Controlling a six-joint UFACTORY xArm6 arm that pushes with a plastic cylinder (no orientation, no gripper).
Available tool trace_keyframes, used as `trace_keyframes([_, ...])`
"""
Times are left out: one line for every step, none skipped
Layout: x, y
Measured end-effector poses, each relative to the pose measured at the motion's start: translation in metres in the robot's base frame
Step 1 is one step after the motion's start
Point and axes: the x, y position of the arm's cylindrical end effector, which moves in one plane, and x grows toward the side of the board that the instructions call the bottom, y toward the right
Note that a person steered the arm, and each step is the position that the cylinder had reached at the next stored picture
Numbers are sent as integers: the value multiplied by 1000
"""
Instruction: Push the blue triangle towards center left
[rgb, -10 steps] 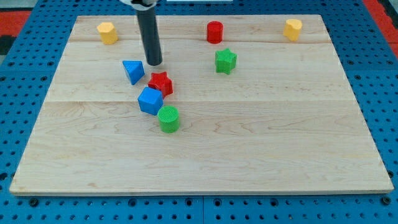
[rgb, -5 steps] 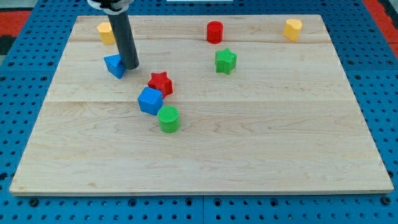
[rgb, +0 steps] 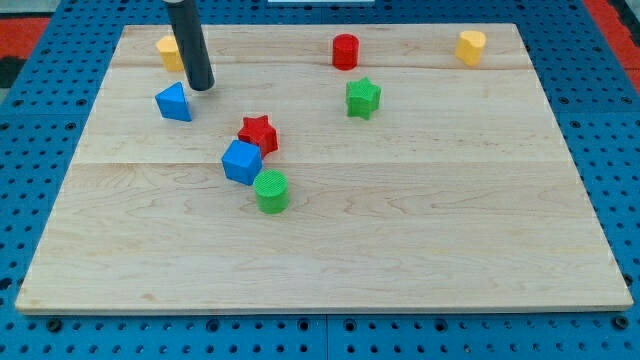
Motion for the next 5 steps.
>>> trace_keyframes([11, -10])
trace_keyframes([23, -24])
trace_keyframes([34, -36])
trace_keyframes([46, -48])
trace_keyframes([62, -59])
